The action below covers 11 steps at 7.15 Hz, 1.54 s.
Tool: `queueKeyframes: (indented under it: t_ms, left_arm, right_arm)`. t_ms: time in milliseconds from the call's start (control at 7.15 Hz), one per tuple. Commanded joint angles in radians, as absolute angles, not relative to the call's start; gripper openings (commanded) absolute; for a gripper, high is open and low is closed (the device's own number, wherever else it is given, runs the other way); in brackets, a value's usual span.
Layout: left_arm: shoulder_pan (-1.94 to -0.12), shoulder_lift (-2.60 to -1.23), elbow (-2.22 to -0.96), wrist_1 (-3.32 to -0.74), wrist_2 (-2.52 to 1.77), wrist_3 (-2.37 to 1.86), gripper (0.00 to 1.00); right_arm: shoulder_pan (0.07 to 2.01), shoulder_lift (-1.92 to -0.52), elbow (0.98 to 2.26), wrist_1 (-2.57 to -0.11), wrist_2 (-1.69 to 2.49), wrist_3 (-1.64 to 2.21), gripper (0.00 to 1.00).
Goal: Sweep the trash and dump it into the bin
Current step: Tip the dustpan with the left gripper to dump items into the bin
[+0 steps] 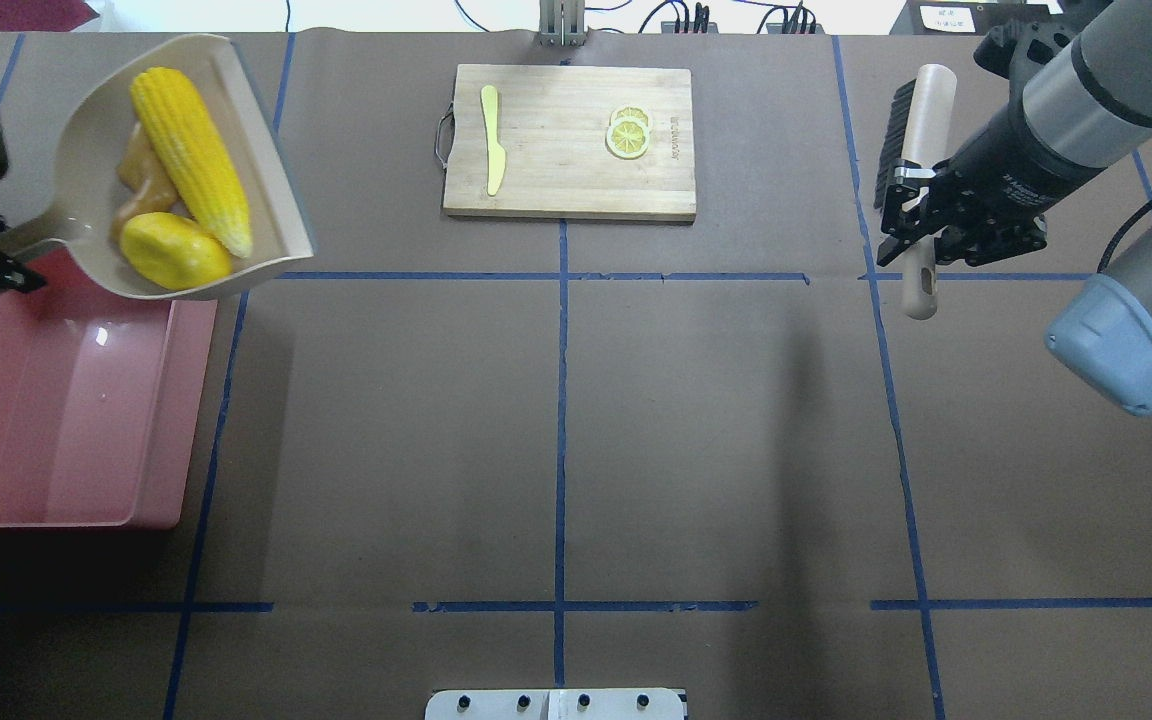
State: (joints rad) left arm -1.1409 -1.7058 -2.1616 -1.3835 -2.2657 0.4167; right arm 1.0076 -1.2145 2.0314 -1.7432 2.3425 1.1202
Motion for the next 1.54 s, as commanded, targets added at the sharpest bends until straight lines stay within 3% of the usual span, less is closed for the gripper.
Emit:
queueKeyframes:
  t_ms: [0, 560, 1399]
  left_arm:
    - [-1.289, -1.594, -2.161, -1.356, -2.322, 0.445, 0.0]
    - [-1.353, -1.419, -2.152, -1.362, -2.31, 0.623, 0.02]
    - [-1.318, -1.416, -2.175, -1.293, -1.895, 0.621, 0.04]
  right_arm:
    - [1.049, -1.274, 2.026, -1.744, 2.342, 1.008, 0.0]
    - [1.097, -1.38, 2.025, -1.744, 2.332, 0.801, 0.0]
    - [1.124, -1.468, 2.026, -1.738, 2.324, 0.689, 0.0]
